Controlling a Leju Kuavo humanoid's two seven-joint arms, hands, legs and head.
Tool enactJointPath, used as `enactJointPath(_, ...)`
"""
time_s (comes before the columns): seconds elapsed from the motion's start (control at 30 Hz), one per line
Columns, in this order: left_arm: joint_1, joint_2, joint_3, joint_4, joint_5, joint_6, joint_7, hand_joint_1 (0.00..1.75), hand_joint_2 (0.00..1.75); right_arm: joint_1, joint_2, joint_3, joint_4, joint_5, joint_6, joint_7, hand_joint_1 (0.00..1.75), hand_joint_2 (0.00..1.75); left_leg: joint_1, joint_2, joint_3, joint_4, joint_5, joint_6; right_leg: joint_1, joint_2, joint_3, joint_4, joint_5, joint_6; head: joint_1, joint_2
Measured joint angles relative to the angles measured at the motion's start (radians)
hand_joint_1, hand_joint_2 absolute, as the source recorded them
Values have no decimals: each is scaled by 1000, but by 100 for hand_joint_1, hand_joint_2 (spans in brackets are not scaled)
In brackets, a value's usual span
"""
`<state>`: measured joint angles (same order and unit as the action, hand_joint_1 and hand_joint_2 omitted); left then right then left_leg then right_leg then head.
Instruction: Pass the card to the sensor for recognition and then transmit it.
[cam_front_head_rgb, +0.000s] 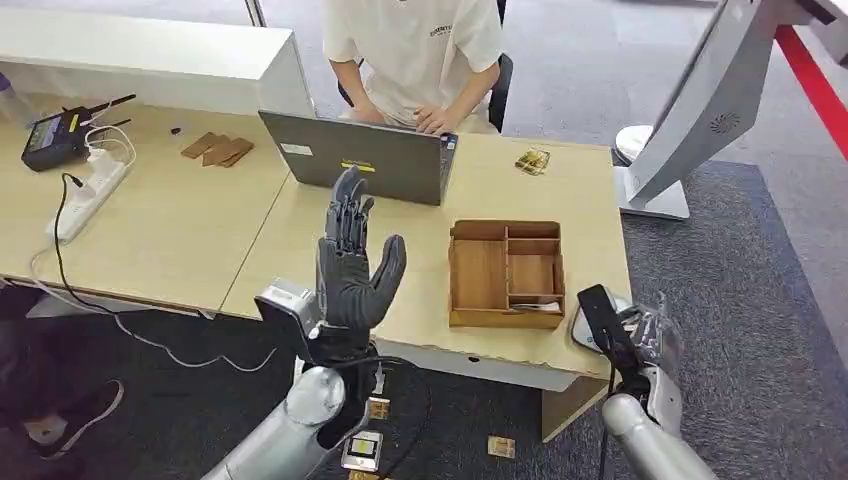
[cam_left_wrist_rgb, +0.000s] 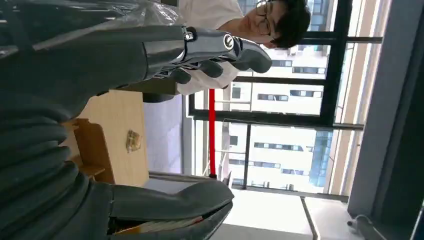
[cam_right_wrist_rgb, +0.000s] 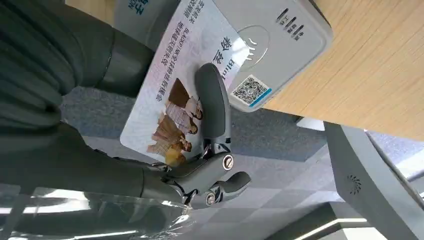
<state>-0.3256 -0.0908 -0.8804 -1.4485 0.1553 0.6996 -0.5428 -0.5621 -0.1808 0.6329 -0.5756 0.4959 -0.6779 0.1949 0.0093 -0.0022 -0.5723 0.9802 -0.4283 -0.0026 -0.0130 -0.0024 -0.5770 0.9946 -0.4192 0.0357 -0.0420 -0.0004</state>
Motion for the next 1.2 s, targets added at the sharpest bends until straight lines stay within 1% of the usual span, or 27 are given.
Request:
enactJointPath(0.23,-4,3,-10,7,0,0,-2,0,0,6,-3,7,-5,-69,-21,-28,175,175,0,0,0,0,0,0,0,0,0,0,0,0,0,0)
enactJointPath(0.37,-9,4,-17,8,0,0,5,0,0,7,-8,11,-34,-99,-22,-38,175,175,0,0,0,0,0,0,0,0,0,0,0,0,0,0)
enactJointPath(0.5,-13,4,-22,11,-3,0,12,0,0,17,-15,13,-80,-61,-23,-38,175,175,0,0,0,0,0,0,0,0,0,0,0,0,0,0)
enactJointPath(0.6,-16,4,-26,16,-8,0,13,0,0,29,-23,6,-141,-20,-23,-41,175,175,0,0,0,0,0,0,0,0,0,0,0,0,0,0)
enactJointPath(0.77,-24,3,-26,18,-9,0,12,0,0,30,-37,-7,-272,-14,-24,-42,175,175,0,0,0,0,0,0,0,0,0,0,0,0,0,0)
enactJointPath(1.0,-25,3,-26,25,-9,0,2,0,0,0,-45,-8,-398,-68,-23,-66,175,175,0,0,0,0,0,0,0,0,0,0,0,0,0,0)
enactJointPath(1.2,-27,3,-27,34,-6,-9,-6,0,0,-50,-46,-1,-462,-100,-21,-72,175,175,0,0,0,0,0,0,0,0,0,0,0,0,0,0)
